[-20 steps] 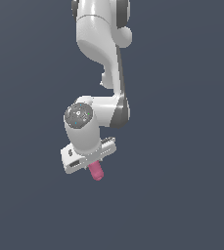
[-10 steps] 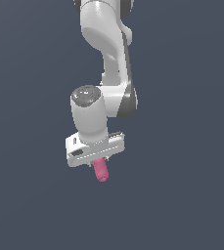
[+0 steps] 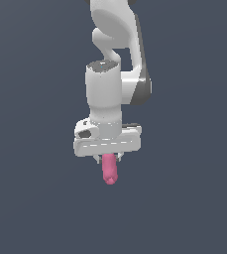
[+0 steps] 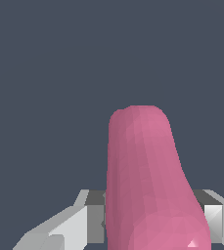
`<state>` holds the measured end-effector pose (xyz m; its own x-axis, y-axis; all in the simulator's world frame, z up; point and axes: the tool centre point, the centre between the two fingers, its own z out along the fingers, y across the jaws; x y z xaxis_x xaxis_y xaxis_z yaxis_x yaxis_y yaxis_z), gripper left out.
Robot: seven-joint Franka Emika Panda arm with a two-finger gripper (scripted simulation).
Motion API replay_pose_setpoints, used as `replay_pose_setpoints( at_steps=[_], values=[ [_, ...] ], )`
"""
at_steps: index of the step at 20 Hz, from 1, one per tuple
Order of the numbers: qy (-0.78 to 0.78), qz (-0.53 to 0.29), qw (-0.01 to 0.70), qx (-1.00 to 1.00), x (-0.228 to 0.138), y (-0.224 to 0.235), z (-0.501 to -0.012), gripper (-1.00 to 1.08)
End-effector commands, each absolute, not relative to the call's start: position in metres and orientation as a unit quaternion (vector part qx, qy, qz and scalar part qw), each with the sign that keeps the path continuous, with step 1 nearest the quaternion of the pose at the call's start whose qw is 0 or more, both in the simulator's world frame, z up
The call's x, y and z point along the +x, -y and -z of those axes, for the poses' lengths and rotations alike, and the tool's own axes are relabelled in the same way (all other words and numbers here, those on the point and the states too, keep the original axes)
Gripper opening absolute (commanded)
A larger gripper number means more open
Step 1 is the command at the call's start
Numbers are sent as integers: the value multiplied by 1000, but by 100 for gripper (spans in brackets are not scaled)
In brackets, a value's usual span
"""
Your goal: Pick up the object and move it to a goal position.
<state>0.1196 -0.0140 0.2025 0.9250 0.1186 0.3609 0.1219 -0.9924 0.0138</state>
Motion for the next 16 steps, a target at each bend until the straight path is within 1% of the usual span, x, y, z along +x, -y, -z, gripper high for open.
replay_pose_setpoints(
  at_steps=[1,16],
  values=[
    [35,207,6,-978,121,6,-218,-100],
    [-84,310,9,-947,125,-24,-289,-100]
  ],
)
